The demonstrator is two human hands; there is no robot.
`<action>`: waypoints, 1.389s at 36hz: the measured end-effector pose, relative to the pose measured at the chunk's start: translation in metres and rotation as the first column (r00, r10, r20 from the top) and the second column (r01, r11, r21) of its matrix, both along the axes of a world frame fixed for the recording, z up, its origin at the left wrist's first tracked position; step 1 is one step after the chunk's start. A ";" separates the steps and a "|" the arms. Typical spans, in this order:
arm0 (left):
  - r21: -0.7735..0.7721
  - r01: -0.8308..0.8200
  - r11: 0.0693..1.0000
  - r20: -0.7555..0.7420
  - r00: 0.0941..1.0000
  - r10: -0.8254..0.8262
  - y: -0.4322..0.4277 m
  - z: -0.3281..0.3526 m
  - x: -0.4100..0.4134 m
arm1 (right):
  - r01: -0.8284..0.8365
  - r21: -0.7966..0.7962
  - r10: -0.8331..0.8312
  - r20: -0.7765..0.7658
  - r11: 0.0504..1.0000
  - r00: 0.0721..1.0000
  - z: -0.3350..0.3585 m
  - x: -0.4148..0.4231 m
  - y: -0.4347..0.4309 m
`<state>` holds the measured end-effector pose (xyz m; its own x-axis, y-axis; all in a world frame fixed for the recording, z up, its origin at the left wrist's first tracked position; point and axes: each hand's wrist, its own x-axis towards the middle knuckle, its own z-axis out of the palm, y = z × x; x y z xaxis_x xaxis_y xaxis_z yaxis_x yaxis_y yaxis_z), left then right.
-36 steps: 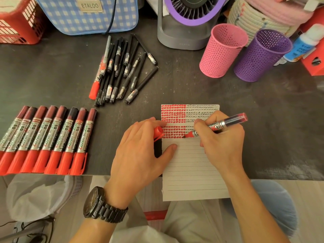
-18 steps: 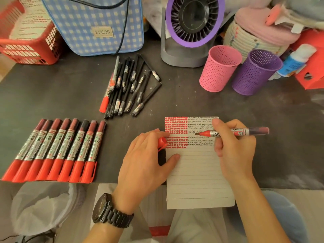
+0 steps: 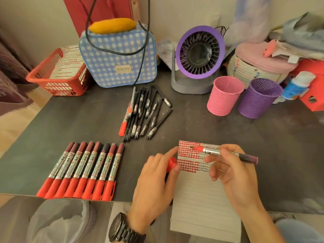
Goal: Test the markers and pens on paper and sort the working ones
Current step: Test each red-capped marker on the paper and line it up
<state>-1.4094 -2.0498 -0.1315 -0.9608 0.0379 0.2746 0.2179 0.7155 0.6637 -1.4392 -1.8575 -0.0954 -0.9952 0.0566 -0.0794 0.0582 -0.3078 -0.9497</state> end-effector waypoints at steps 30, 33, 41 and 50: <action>0.043 0.048 0.998 -0.117 0.992 -0.043 -0.001 -0.005 0.001 | -0.025 0.227 0.044 -0.075 0.974 0.996 -0.013 0.005 -0.006; 0.141 0.077 0.987 -0.113 0.992 -0.061 -0.002 -0.001 0.001 | -0.065 0.275 0.094 -0.094 0.959 0.991 -0.011 0.005 -0.008; 0.264 0.097 0.960 -0.115 0.991 -0.069 -0.003 0.024 0.001 | -0.184 0.257 0.209 -0.072 0.949 0.975 0.005 -0.004 -0.006; 0.260 0.117 0.959 -0.146 0.986 -0.081 -0.016 0.054 0.008 | -0.337 0.066 0.341 -0.057 0.939 0.938 0.023 -0.004 -0.004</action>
